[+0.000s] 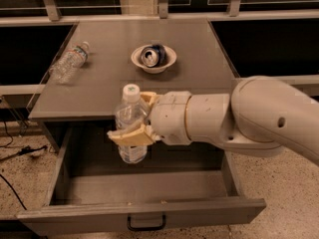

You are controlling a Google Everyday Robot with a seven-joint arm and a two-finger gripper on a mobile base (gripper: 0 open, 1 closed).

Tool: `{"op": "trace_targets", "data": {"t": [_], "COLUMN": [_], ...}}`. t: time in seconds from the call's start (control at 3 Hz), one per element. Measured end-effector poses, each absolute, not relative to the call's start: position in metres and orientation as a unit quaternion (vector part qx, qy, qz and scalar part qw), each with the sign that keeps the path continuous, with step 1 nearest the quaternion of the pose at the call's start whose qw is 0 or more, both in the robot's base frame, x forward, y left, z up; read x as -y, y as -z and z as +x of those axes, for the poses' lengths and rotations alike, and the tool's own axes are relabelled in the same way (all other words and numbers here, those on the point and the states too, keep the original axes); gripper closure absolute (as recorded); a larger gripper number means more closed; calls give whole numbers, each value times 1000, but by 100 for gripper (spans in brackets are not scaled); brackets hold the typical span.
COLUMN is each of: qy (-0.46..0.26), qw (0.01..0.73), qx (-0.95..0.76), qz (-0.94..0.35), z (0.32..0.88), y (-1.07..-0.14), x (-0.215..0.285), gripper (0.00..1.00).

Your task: Place blue plastic bottle into top drawer

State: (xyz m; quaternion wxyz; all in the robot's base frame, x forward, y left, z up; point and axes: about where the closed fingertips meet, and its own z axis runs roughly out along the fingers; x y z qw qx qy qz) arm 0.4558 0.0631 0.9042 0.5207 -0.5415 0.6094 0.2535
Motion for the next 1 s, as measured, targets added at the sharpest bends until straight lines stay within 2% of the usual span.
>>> {"op": "trace_targets", "data": {"t": [1.0], "qy": [-228], "qw": [517], "qx": [-591], "qz": [-575], "z": [469], "y": [-831], "x": [-68], "gripper": [100]}}
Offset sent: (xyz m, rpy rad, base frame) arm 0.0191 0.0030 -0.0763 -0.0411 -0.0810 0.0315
